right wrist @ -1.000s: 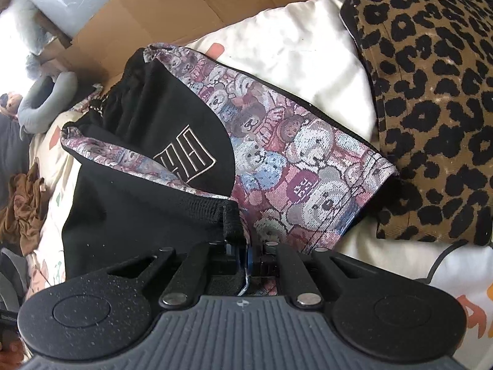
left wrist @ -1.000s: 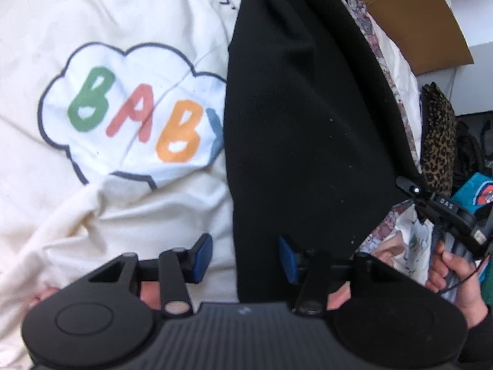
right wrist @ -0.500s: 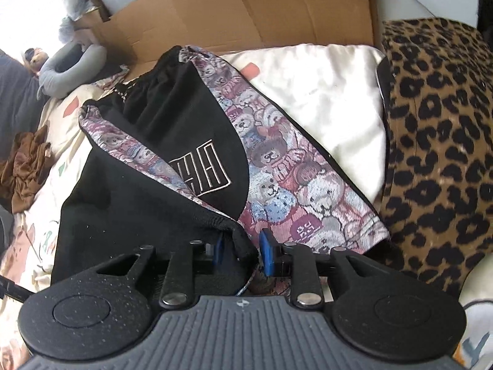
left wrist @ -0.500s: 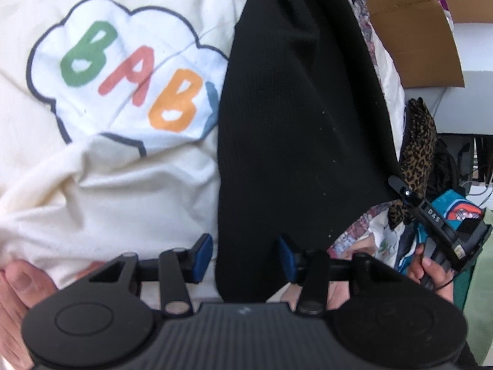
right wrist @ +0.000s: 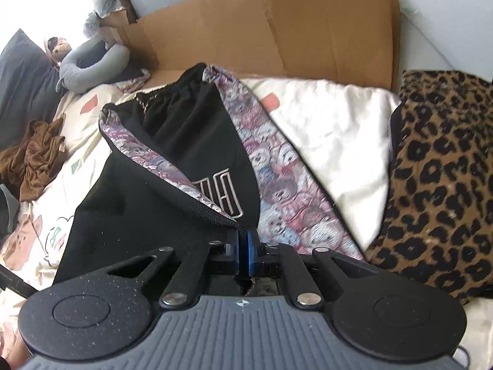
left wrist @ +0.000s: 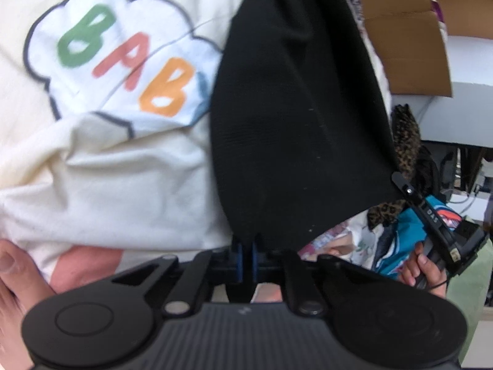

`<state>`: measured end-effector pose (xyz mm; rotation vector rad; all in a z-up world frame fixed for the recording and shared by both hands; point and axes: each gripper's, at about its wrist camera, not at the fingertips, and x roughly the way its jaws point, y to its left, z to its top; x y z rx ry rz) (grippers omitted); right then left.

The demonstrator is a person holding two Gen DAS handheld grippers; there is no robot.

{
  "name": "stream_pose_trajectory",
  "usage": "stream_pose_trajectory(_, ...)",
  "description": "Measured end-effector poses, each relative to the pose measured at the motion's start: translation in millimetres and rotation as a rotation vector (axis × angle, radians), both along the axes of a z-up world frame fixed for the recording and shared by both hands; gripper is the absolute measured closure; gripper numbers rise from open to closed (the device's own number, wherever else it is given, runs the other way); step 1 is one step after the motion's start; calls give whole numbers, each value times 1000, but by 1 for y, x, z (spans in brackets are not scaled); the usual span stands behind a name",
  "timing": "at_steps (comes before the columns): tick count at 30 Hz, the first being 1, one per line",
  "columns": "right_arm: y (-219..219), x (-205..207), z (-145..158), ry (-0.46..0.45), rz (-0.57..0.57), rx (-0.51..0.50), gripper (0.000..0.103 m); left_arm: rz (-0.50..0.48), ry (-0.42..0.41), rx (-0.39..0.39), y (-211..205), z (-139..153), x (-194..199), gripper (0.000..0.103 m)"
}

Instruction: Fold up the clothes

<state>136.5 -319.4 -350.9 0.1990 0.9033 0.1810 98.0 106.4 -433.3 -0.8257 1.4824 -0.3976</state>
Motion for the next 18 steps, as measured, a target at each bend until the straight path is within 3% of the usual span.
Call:
stream_pose_trajectory(8, -18, 3, 15, -14, -64, -26, 100, -51, -70, -50, 3, 22, 2, 98)
stream_pose_trajectory(12, -29, 7, 12, 1, -95, -26, 100, -79, -82, -74, 17, 17, 2, 98)
stream_pose_trajectory(18, -47, 8, -5, 44, -133, -17, 100, -104, -75, -89, -12, 9, -1, 98)
